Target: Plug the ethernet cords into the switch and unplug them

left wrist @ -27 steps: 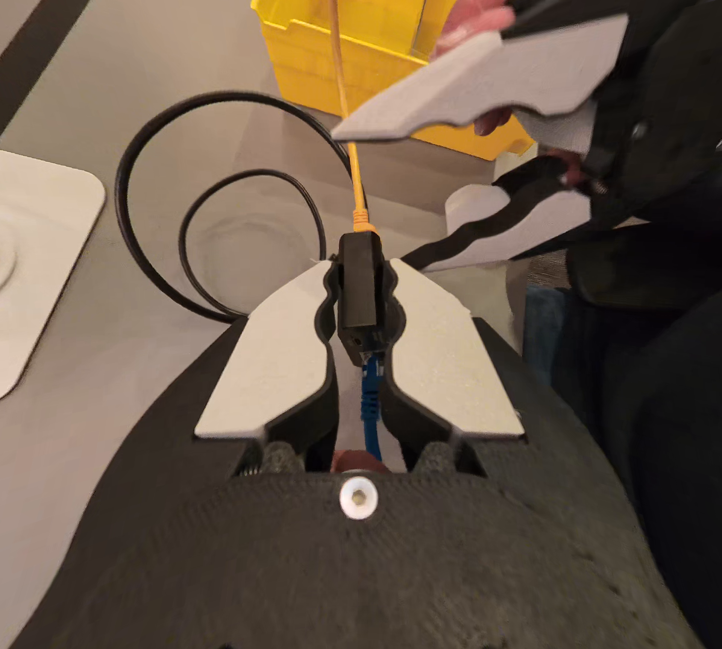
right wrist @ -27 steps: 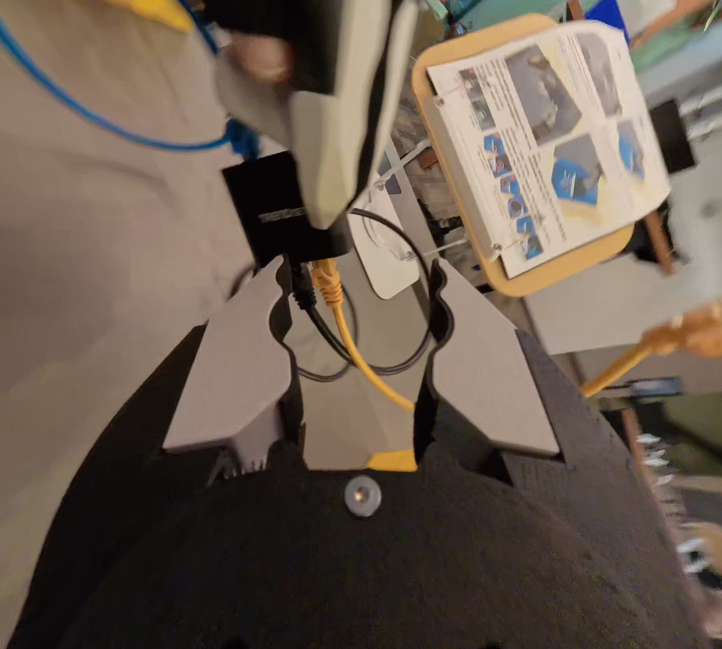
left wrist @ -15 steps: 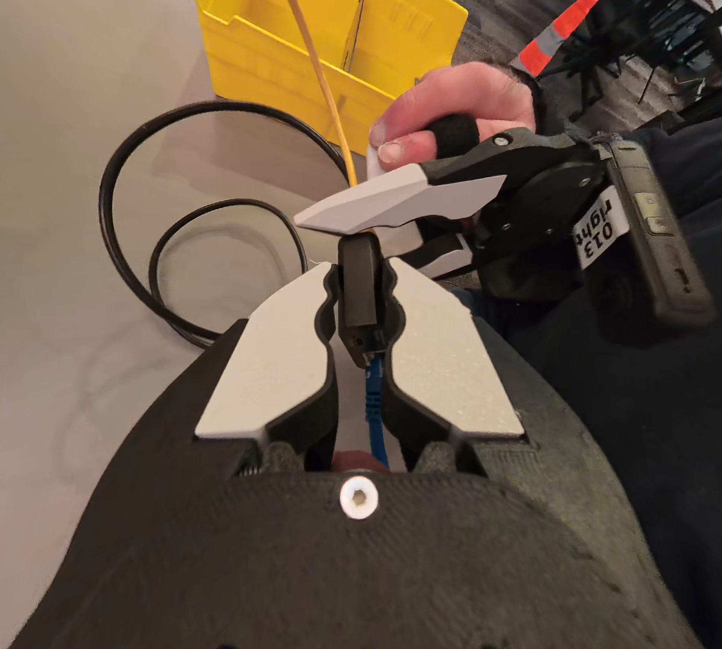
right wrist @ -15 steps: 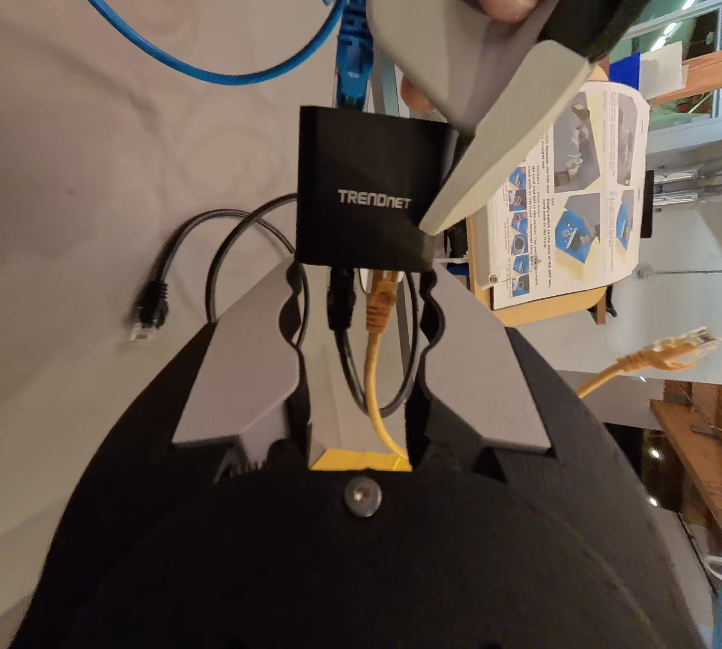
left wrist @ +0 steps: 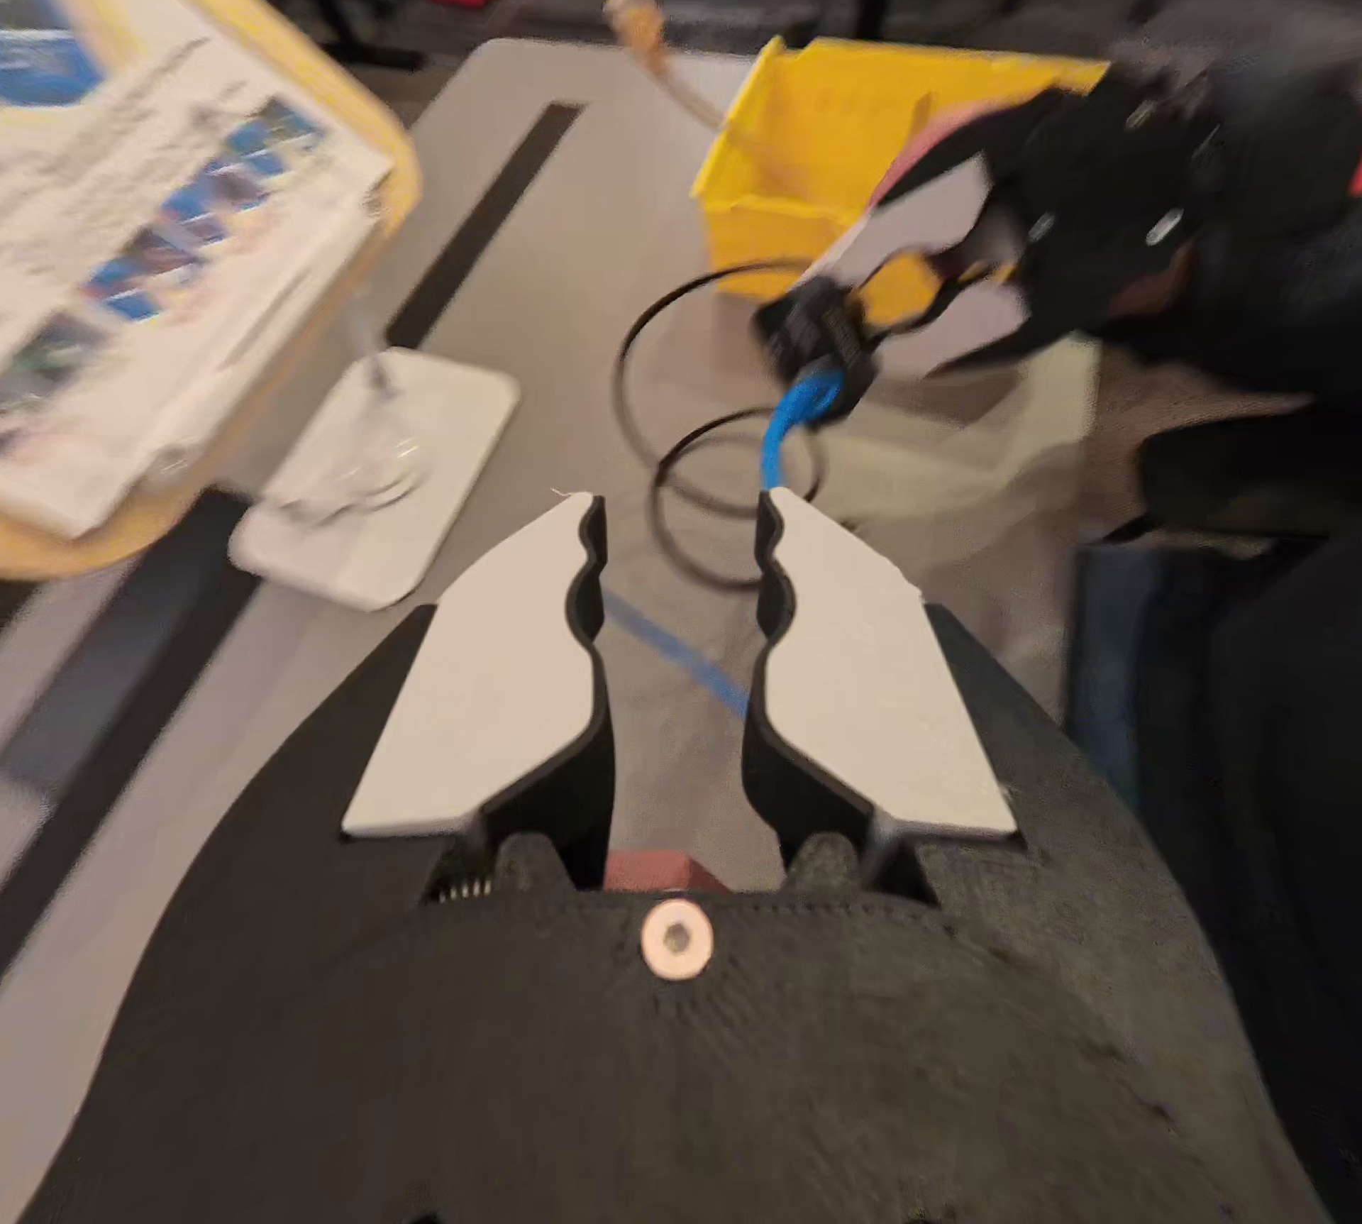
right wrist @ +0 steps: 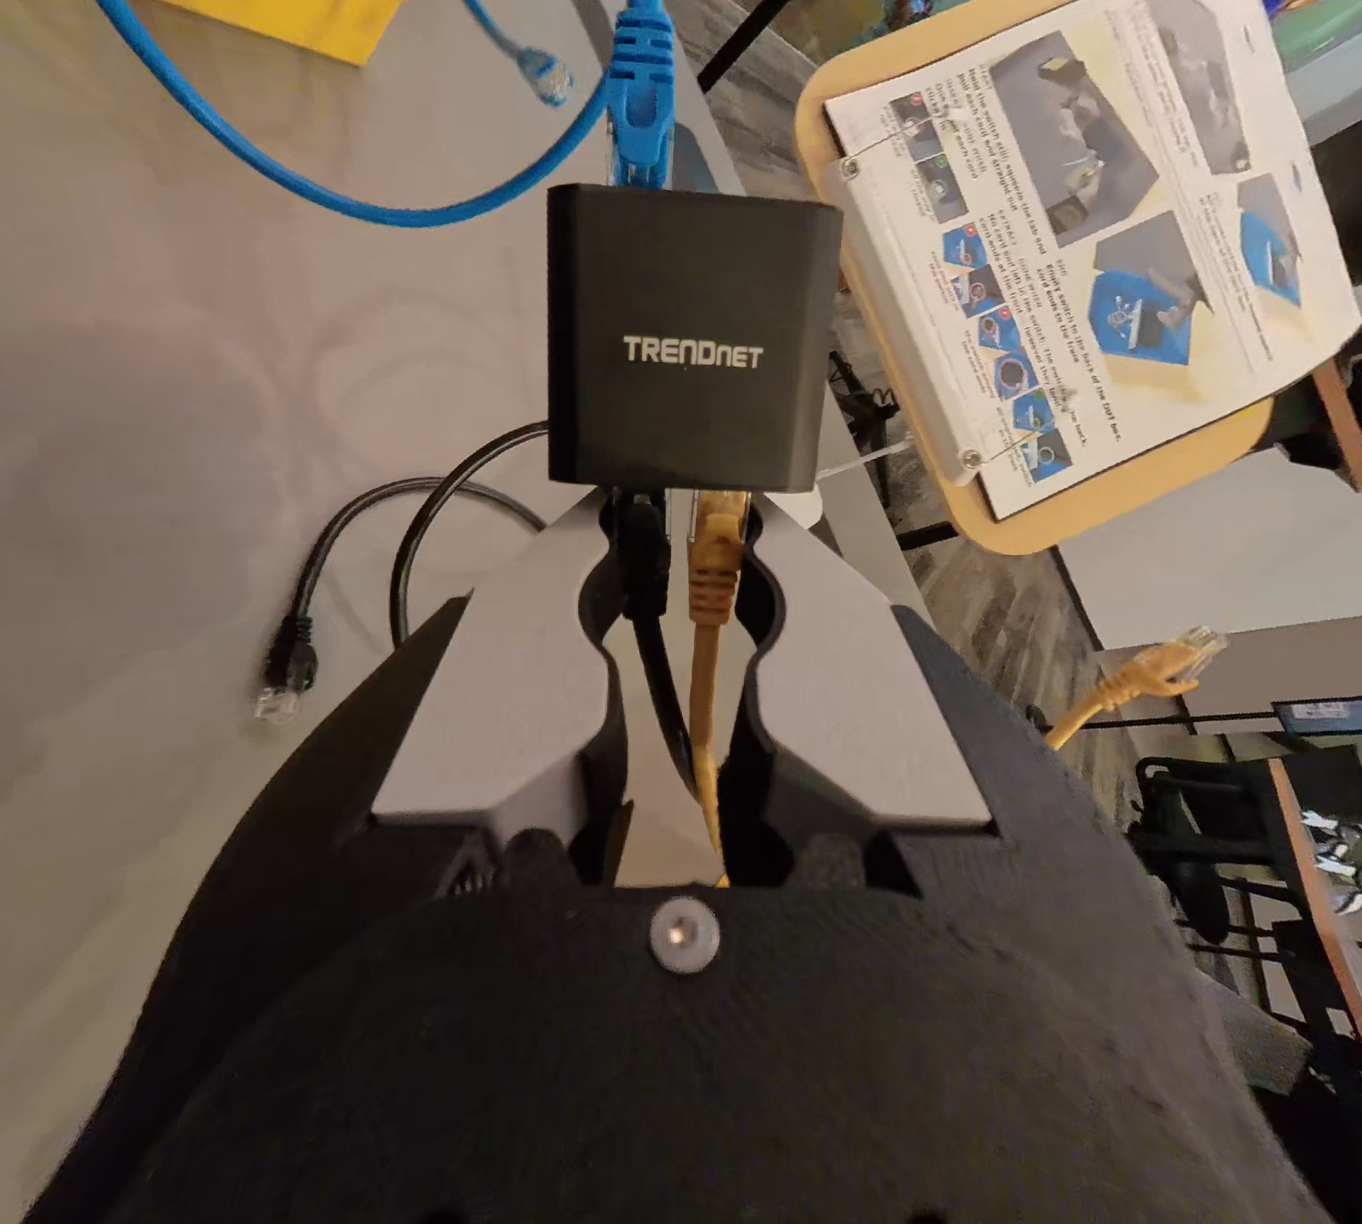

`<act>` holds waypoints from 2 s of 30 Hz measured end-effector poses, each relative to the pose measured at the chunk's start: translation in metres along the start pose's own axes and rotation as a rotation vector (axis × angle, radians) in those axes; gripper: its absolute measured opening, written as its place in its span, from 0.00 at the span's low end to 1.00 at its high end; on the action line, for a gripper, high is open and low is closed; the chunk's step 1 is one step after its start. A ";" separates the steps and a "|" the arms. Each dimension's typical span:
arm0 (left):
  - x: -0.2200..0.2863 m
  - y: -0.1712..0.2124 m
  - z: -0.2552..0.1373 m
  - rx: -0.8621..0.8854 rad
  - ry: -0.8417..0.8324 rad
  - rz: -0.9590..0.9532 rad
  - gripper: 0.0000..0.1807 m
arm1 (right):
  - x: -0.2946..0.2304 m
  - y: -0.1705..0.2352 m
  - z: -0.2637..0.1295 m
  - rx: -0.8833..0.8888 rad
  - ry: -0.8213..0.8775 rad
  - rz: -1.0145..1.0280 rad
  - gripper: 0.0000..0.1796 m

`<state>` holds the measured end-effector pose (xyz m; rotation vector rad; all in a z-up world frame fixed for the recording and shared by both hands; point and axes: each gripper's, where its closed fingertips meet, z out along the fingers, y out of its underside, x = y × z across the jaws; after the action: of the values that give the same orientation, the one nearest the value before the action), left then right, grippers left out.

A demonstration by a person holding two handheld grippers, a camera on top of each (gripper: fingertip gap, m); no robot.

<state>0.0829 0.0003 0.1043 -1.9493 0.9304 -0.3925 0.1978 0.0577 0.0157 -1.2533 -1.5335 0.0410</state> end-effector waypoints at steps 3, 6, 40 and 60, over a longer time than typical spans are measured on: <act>-0.040 0.065 -0.040 -0.229 -0.179 0.042 0.27 | 0.007 -0.010 -0.004 0.052 -0.001 0.051 0.14; -0.069 0.121 -0.056 -0.371 -0.261 0.022 0.30 | 0.008 -0.019 -0.006 0.077 0.006 0.053 0.14; 0.055 0.048 0.077 -0.408 -0.171 0.718 0.34 | -0.052 -0.043 0.010 0.078 -0.302 -0.224 0.14; 0.050 0.019 0.064 -0.181 0.095 0.197 0.44 | -0.014 -0.062 0.005 0.197 0.000 -0.366 0.10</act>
<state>0.1459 -0.0041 0.0497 -1.9917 1.2447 -0.2967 0.1506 0.0236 0.0410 -0.8058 -1.6937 -0.0449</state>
